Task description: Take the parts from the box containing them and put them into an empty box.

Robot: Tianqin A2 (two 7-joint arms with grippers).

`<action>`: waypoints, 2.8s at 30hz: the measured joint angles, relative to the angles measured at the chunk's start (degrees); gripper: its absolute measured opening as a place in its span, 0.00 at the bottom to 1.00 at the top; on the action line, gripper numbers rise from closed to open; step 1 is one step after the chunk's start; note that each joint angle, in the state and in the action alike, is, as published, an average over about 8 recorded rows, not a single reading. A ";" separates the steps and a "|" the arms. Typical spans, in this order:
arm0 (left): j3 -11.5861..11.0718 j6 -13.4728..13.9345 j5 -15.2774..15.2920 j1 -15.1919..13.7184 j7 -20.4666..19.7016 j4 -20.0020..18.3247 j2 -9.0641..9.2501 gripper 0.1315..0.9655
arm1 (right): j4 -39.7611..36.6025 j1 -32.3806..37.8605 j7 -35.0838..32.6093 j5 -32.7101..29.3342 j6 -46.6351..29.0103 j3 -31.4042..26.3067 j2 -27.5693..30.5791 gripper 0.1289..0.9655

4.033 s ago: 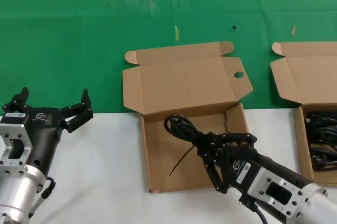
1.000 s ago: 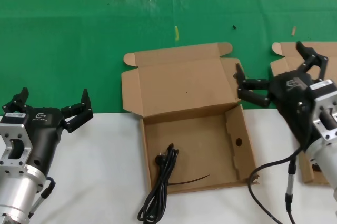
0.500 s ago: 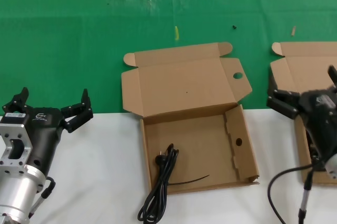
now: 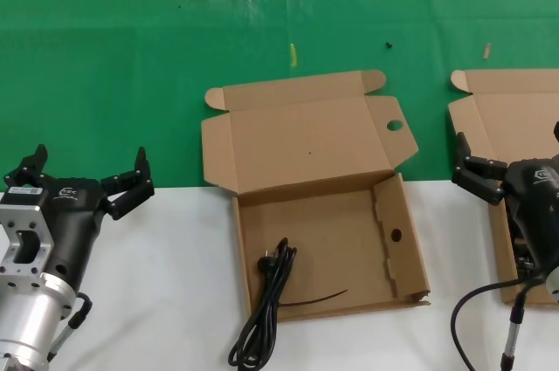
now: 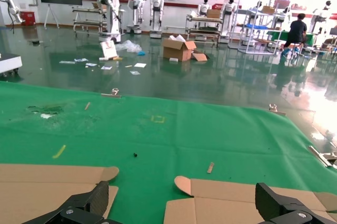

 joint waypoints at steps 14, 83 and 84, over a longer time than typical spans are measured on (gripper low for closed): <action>0.00 0.00 0.00 0.00 0.00 0.00 0.00 1.00 | 0.00 0.00 0.00 0.00 0.00 0.00 0.00 1.00; 0.00 0.00 0.00 0.00 0.00 0.00 0.00 1.00 | 0.00 0.00 0.00 0.00 0.00 0.00 0.00 1.00; 0.00 0.00 0.00 0.00 0.00 0.00 0.00 1.00 | 0.00 0.00 0.00 0.00 0.00 0.00 0.00 1.00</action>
